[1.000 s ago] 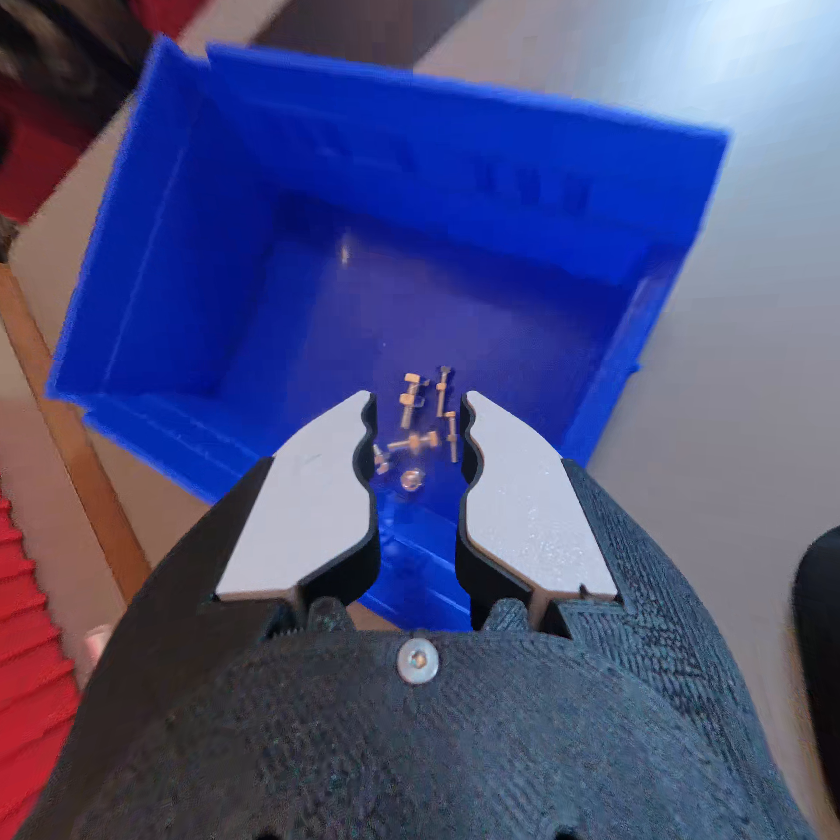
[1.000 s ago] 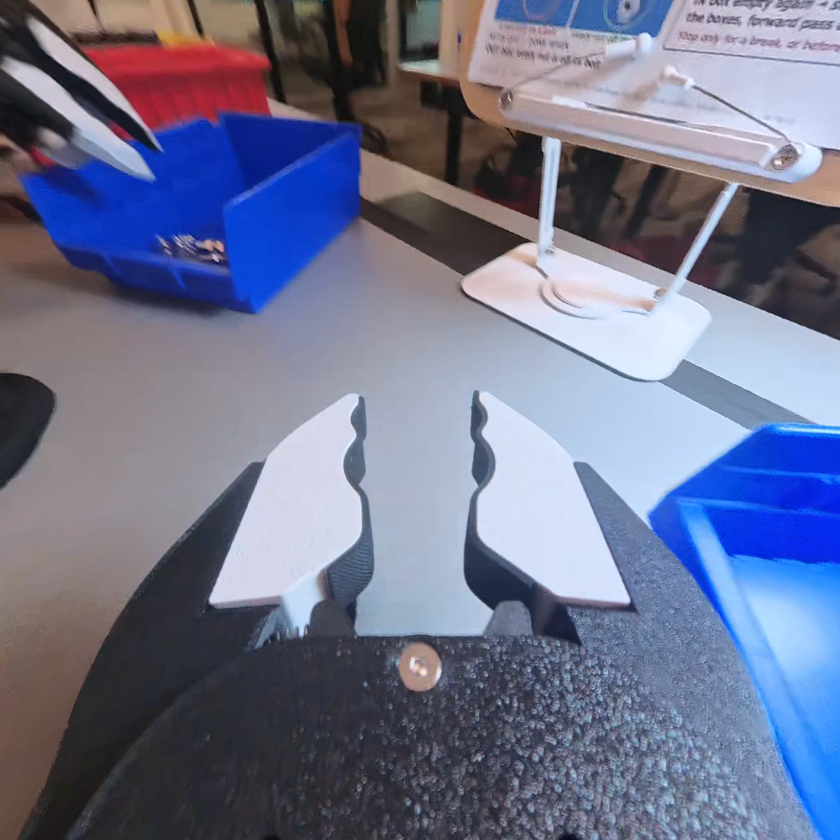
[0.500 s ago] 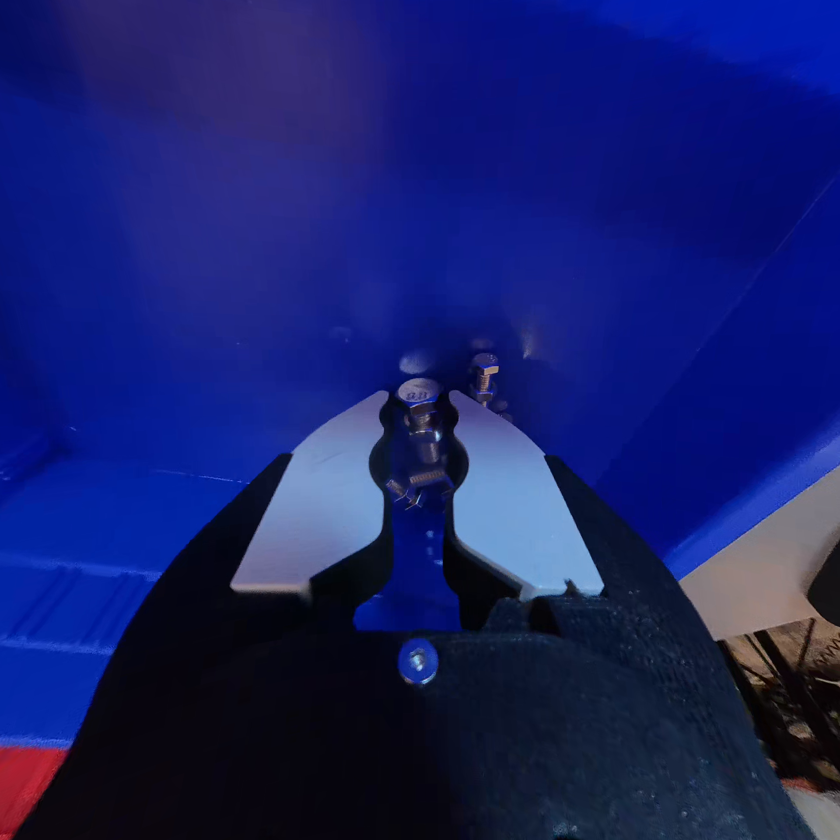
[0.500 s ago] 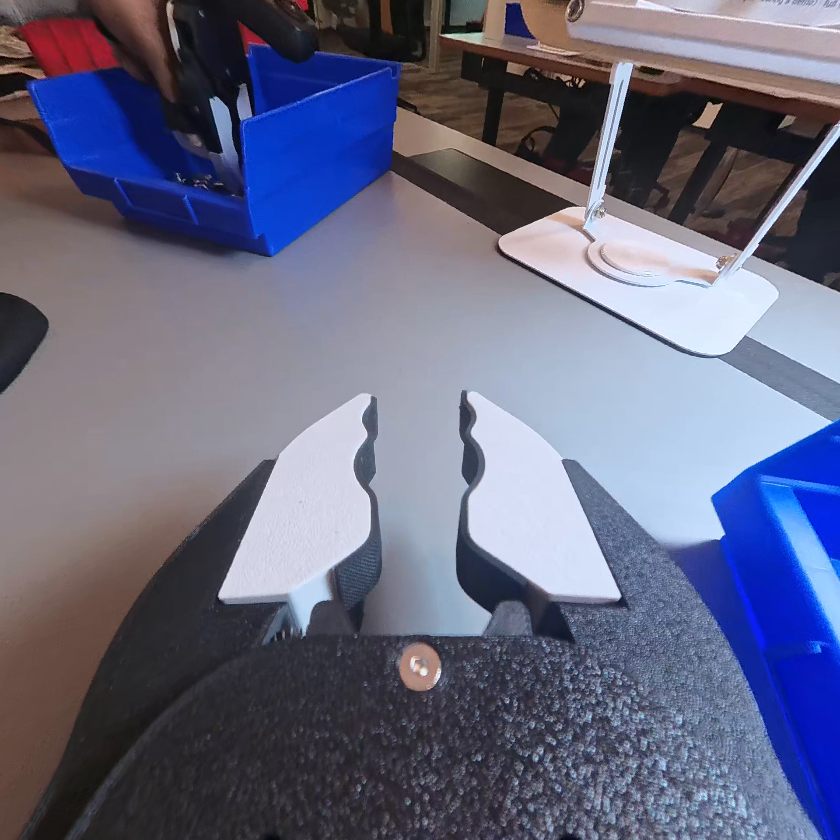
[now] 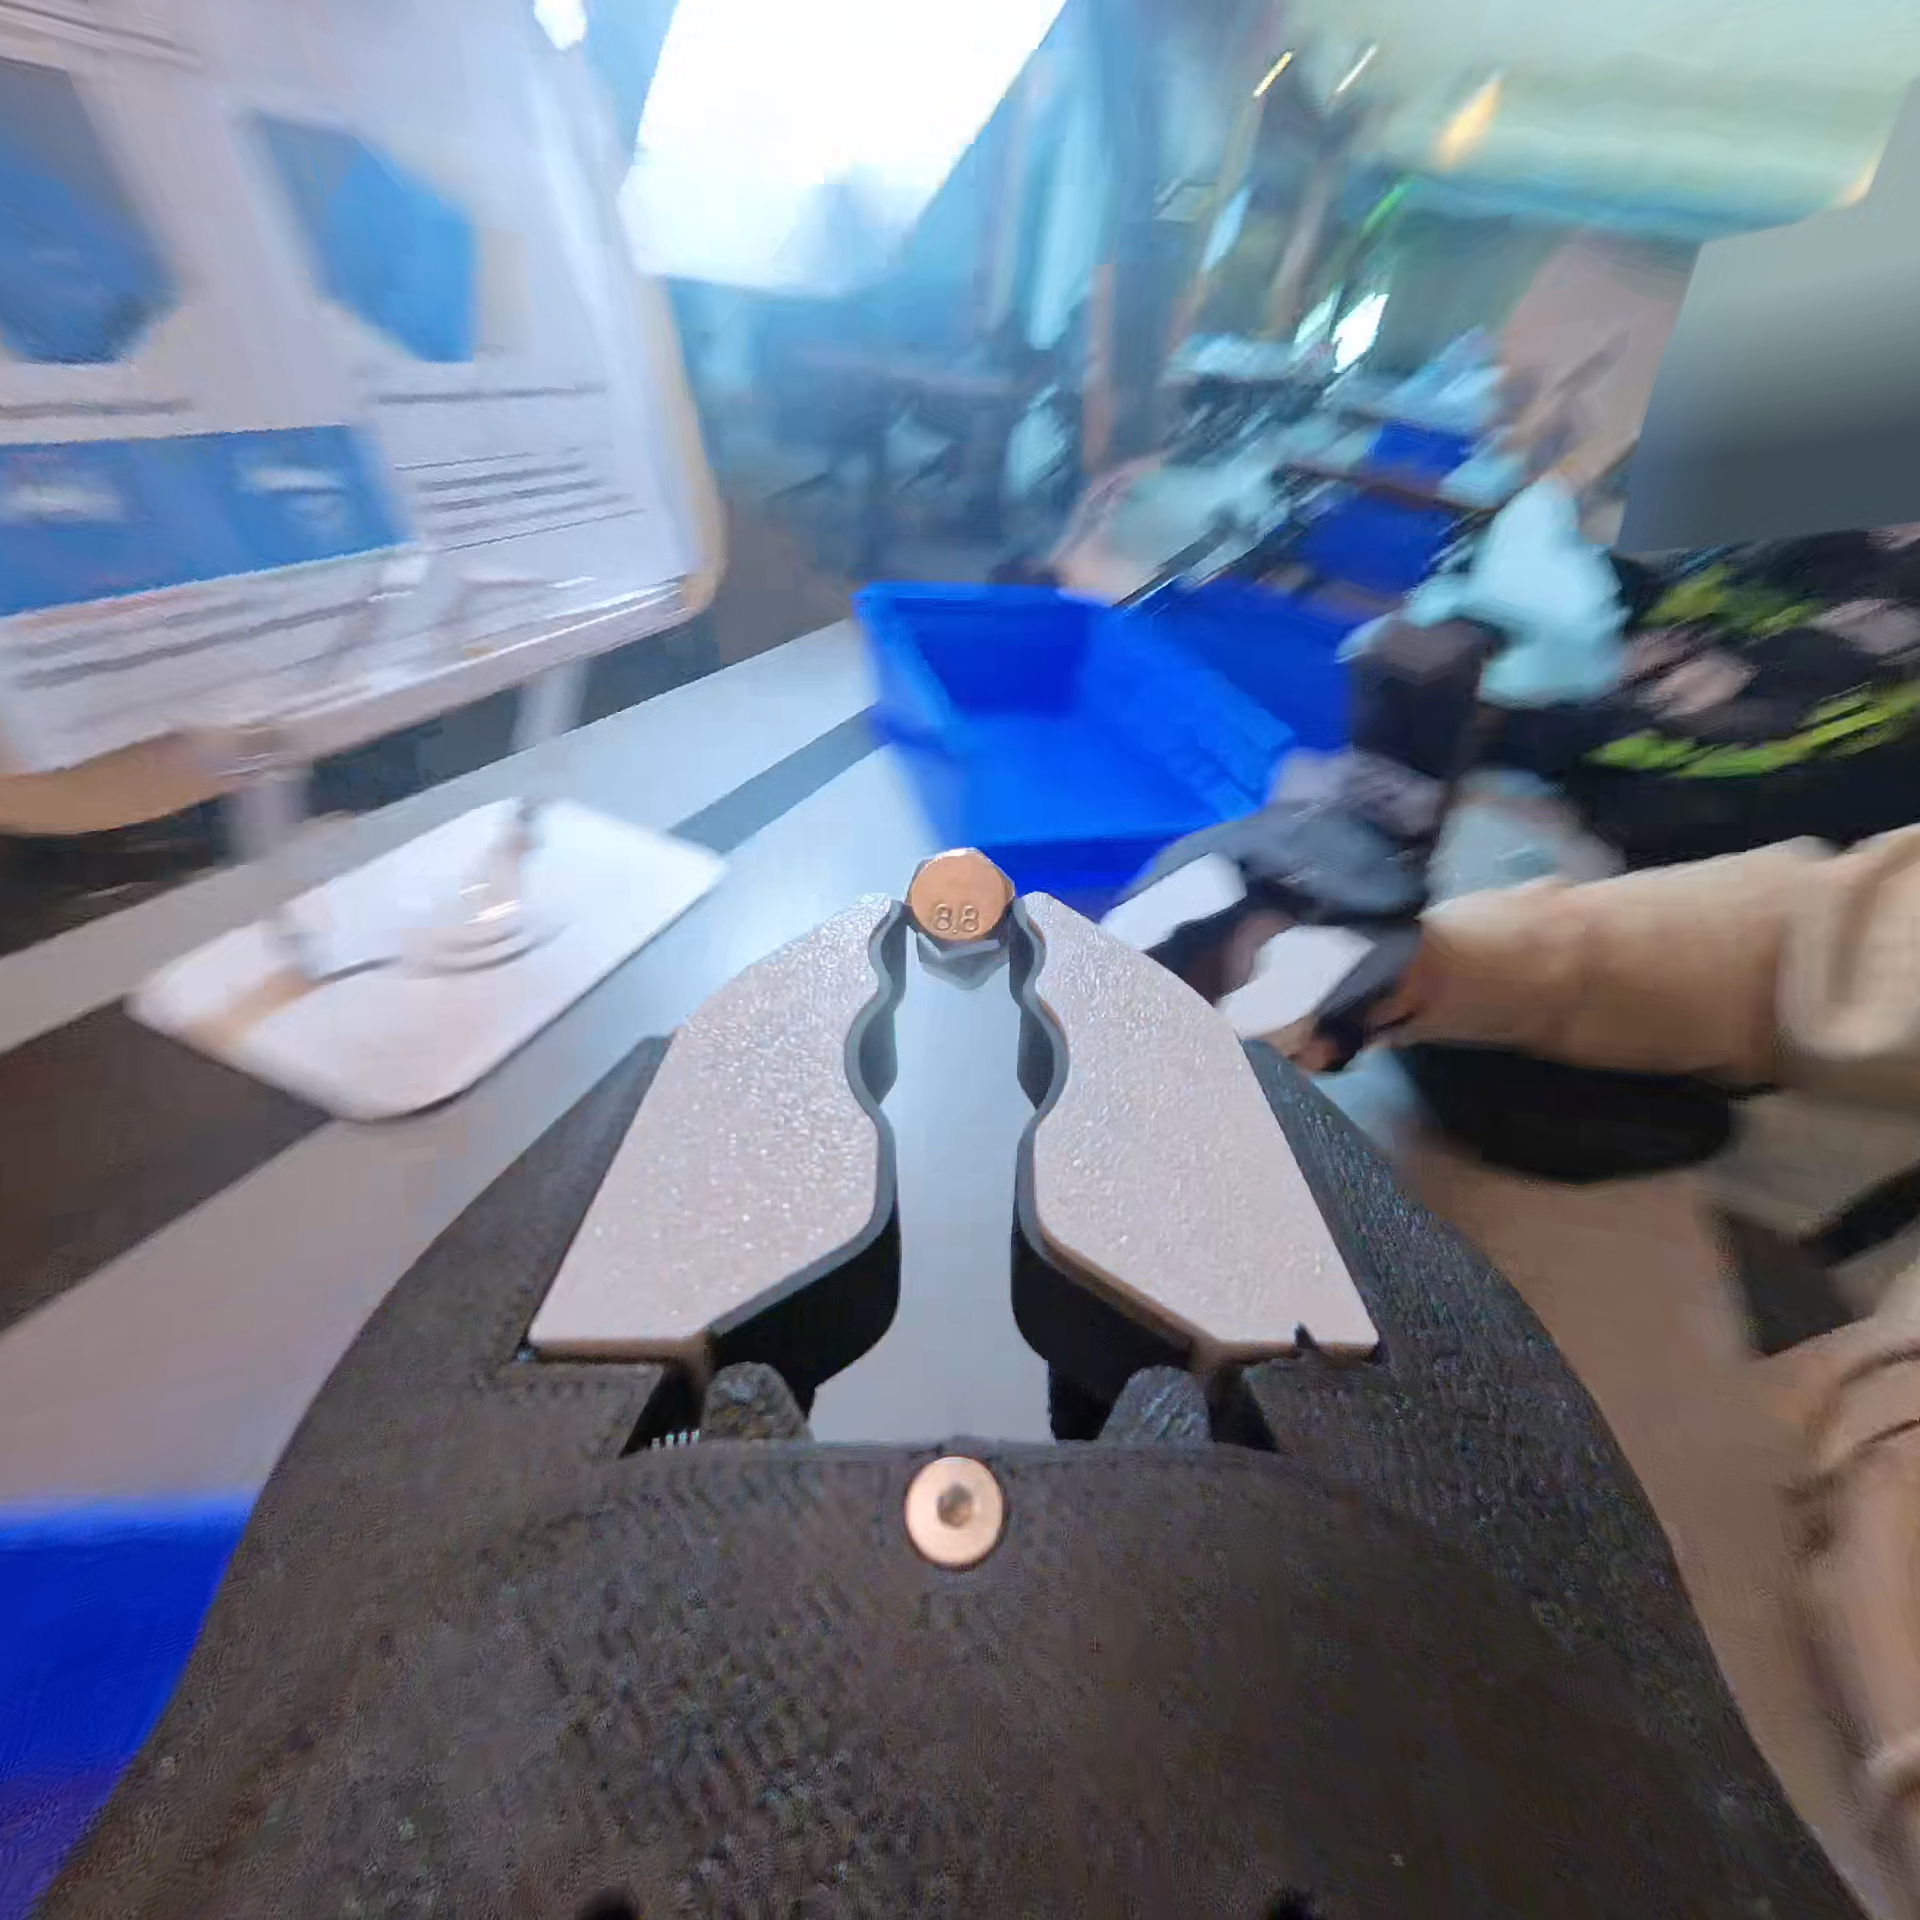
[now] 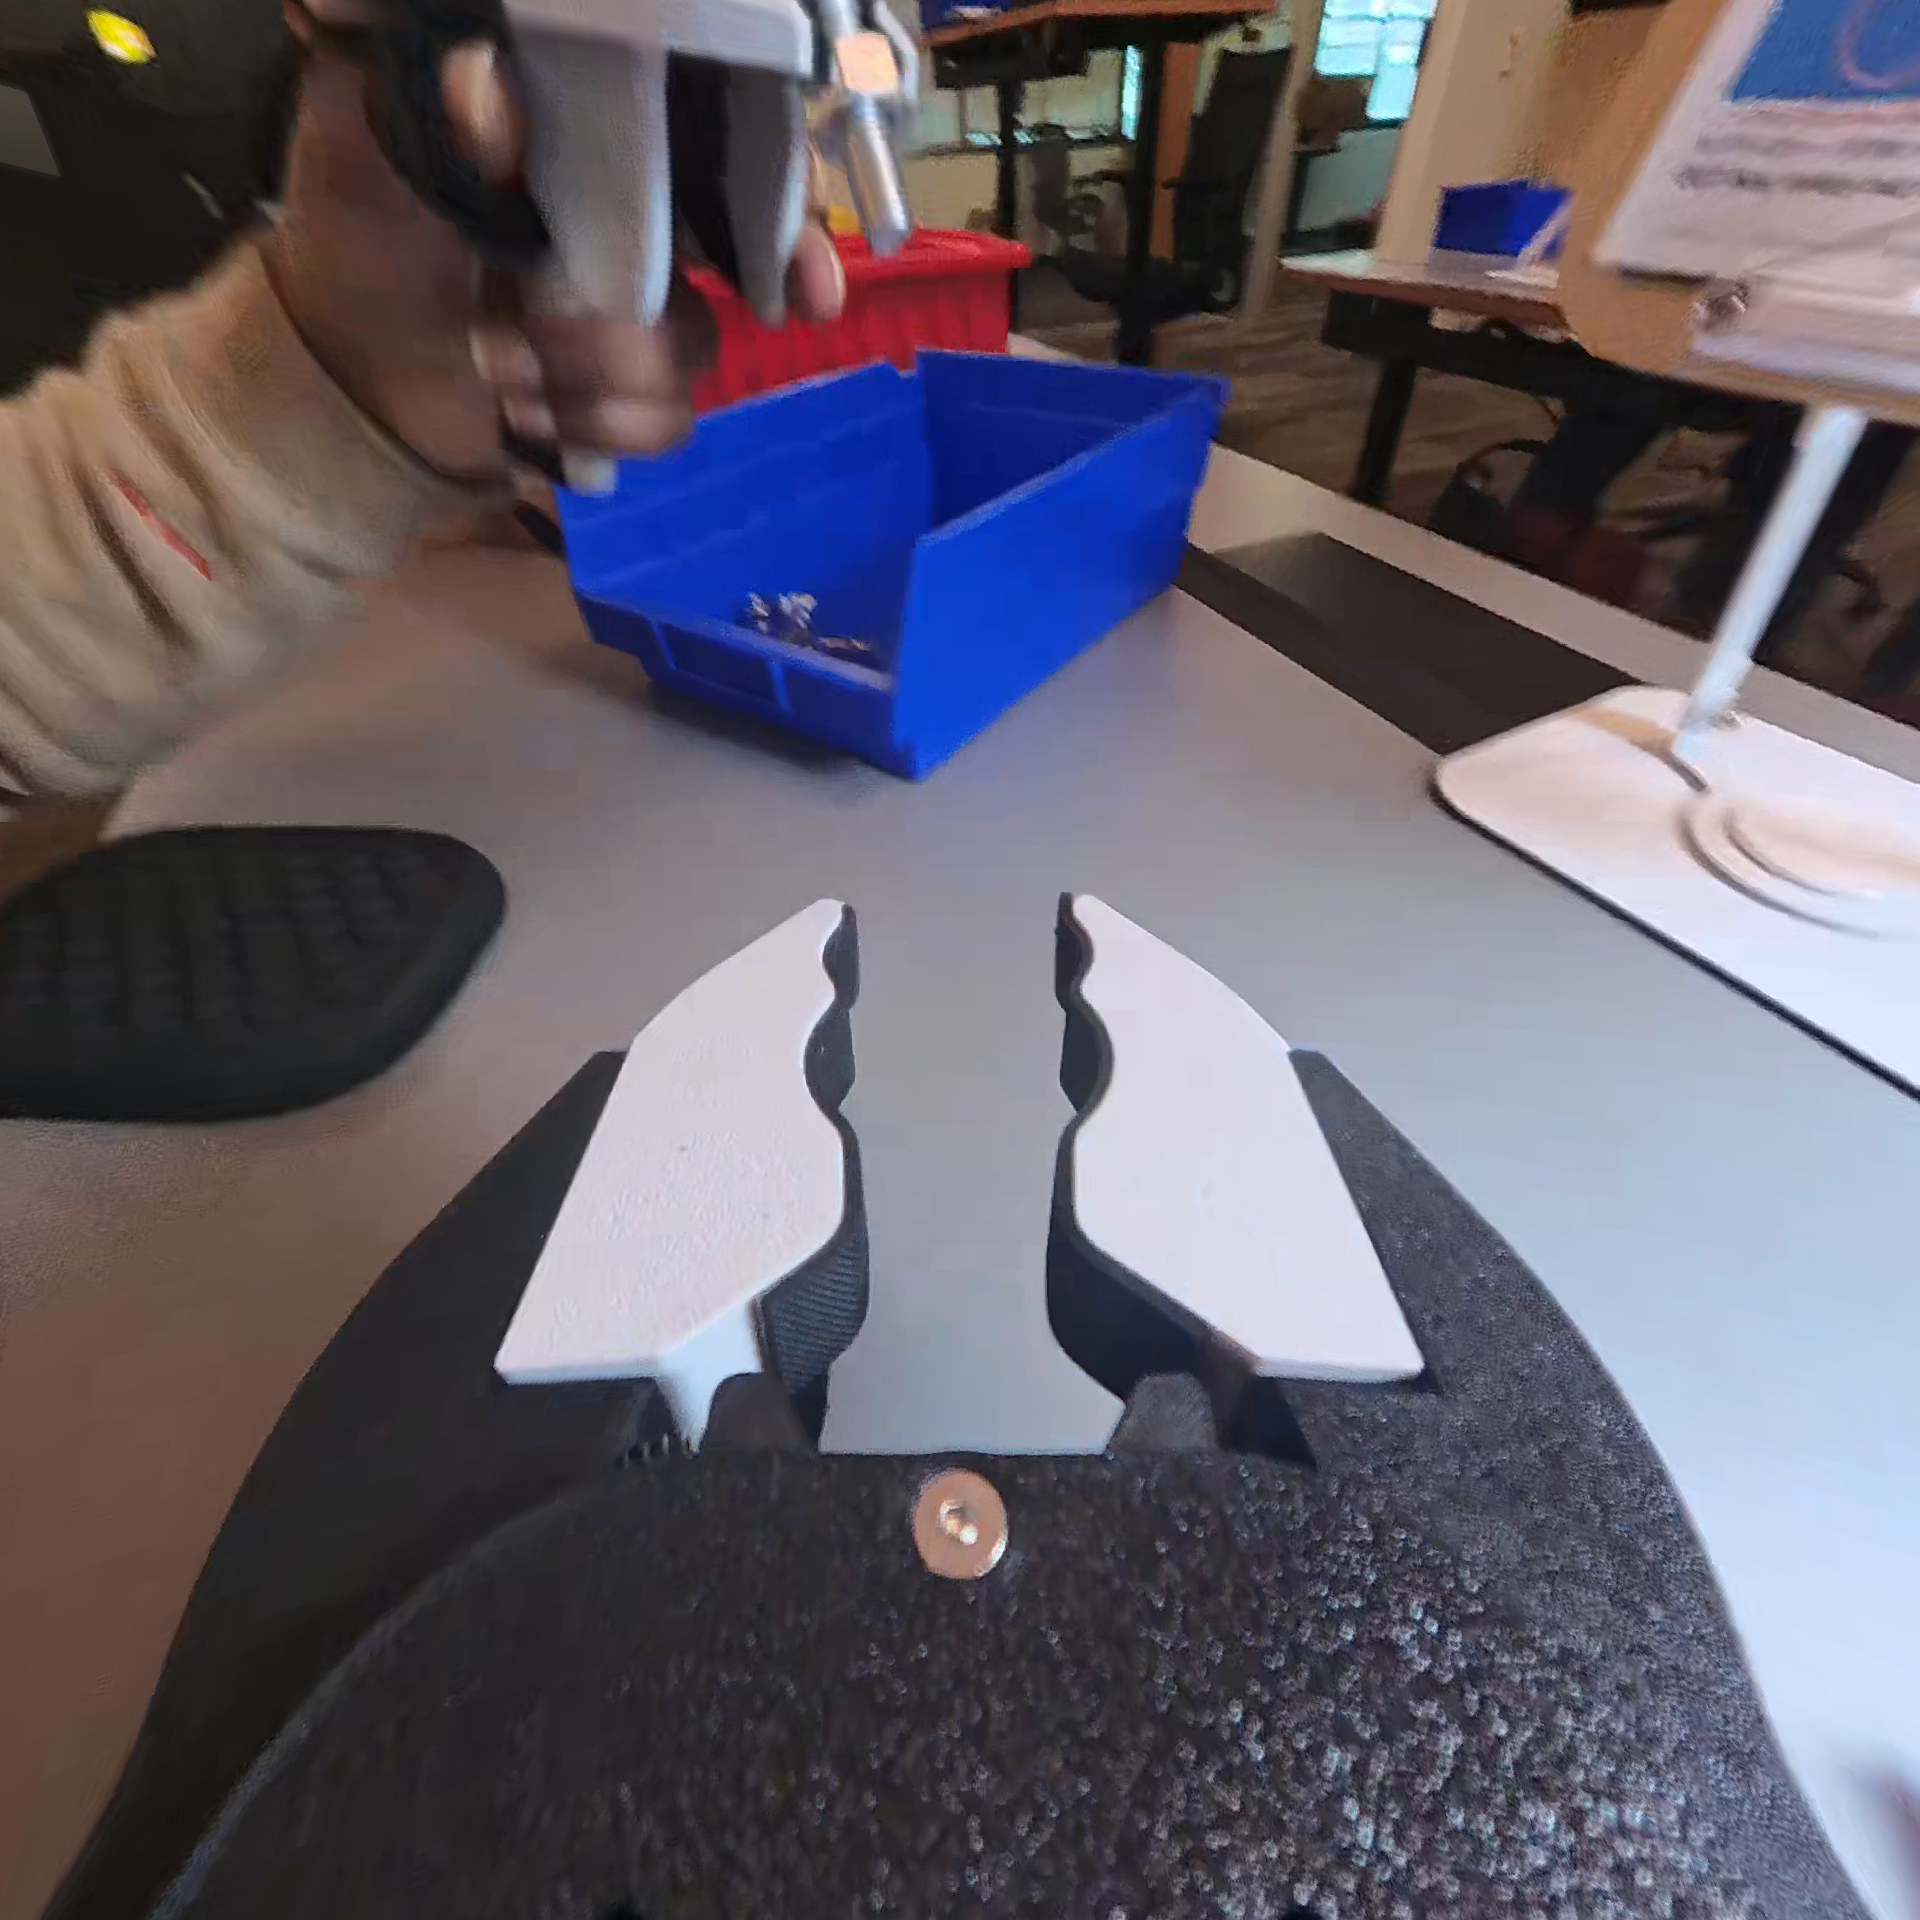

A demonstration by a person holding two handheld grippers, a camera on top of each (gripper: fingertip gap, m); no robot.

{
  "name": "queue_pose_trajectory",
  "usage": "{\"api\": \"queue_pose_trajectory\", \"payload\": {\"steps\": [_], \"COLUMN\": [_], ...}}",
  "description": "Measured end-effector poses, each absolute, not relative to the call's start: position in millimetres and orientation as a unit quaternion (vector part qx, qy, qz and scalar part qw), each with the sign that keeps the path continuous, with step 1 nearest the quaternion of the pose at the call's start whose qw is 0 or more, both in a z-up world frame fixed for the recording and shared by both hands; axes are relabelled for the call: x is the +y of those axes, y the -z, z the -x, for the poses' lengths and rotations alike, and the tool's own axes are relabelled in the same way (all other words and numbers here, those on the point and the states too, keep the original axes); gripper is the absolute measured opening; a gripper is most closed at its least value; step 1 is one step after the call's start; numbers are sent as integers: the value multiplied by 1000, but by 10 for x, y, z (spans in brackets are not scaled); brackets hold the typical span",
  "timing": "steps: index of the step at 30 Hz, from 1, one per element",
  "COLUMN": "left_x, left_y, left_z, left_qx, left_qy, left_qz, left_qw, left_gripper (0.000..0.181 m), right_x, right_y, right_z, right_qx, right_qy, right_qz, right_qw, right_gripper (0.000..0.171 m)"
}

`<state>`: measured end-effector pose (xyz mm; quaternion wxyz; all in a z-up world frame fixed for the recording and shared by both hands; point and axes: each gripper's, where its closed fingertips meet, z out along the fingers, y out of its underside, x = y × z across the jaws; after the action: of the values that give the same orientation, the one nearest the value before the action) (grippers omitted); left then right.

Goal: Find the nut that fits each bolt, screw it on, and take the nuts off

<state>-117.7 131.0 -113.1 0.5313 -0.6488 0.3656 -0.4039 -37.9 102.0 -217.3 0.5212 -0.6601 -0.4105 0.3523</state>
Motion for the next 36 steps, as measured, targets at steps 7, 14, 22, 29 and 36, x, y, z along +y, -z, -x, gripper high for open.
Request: {"api": "queue_pose_trajectory", "payload": {"steps": [7, 14, 22, 29, 36], "left_x": [888, 876, 795, 663, 573], "left_y": [1193, 1410, 1615, 2431, 2856], "left_z": [530, 466, 467, 407, 324], "left_qx": [306, 266, 341, 564, 644], "left_qy": [575, 643, 605, 334, 210], "left_qz": [570, 552, 565, 628, 618], "left_qw": [501, 459, 446, 420, 399], "left_gripper": [19, 18, 19, 37, 26], "right_x": [864, 859, 769, 645, 500], "right_y": [1544, 1530, 1723, 2450, 2718], "right_z": [596, 504, 443, 170, 234], "right_qx": [-395, -398, -482, -600, -635], "right_qy": [-395, -417, -379, -198, -167], "right_qz": [582, 583, 627, 715, 714], "right_qw": [591, 573, 481, 299, 245], "right_gripper": [31, 10, 10, 10, 10]}}
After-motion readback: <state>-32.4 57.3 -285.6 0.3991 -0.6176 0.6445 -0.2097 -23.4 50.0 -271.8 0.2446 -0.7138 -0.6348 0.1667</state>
